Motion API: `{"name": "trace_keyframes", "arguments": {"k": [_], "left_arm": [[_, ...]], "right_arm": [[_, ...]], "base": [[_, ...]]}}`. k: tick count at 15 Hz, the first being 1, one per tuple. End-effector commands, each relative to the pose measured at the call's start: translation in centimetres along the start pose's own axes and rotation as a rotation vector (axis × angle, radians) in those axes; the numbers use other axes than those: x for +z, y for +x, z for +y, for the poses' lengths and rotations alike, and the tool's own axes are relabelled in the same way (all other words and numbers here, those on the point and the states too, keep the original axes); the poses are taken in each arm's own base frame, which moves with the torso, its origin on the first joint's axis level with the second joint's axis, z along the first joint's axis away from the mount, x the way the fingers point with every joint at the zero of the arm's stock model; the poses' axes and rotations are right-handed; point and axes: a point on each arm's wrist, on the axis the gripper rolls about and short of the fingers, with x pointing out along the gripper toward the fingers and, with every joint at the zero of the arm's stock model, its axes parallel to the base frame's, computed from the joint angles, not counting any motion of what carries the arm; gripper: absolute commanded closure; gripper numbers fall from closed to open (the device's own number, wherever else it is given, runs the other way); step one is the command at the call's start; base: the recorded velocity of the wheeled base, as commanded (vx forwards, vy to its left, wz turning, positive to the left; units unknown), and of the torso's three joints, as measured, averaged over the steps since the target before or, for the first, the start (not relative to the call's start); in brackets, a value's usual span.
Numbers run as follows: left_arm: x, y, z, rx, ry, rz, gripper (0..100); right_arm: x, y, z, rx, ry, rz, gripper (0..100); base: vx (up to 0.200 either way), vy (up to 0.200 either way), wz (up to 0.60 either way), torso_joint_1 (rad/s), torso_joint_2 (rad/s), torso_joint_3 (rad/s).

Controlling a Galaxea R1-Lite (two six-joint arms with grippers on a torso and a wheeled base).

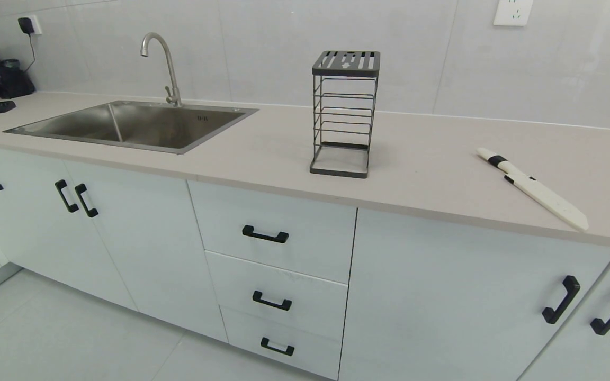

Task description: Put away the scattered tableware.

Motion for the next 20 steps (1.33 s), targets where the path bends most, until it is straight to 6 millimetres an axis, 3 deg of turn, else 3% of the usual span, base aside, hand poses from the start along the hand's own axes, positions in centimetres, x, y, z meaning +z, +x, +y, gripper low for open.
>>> {"name": "trace_keyframes", "arguments": {"k": [1,4,9,14,16,20], "left_arm": [[0.0,0.0,0.0,0.0,-0.002,0.002,0],[0.0,0.0,0.0,0.0,-0.004,0.003,0],[0.0,0.0,0.0,0.003,-0.007,0.002,0],[0.0,0.0,0.0,0.005,-0.012,0.002,0],[0.0,0.0,0.0,0.017,-0.039,0.0,0],[0.0,0.0,0.1,0.045,-0.053,-0.003,0]], "right_arm": [[-1.9,-3.0,-0.2,-0.042,-0.008,-0.014,100],[-5.5,-4.2,-0.3,0.109,-0.043,0.267,100],[-5.9,-4.3,-0.1,0.213,-0.055,0.308,100],[-5.9,-4.3,-0.1,0.215,-0.055,0.308,100],[-5.9,-4.3,-0.1,0.213,-0.054,0.31,100],[-5.9,-4.3,-0.1,0.213,-0.052,0.309,100]], "base": [[0.0,0.0,0.0,0.0,0.0,0.0],[0.0,0.0,0.0,0.0,0.0,0.0],[0.0,0.0,0.0,0.0,0.0,0.0],[0.0,-0.2,0.0,0.002,0.0,0.001],[0.0,0.0,0.0,0.0,0.0,0.0],[0.0,0.0,-0.6,-0.001,0.0,0.002]]}}
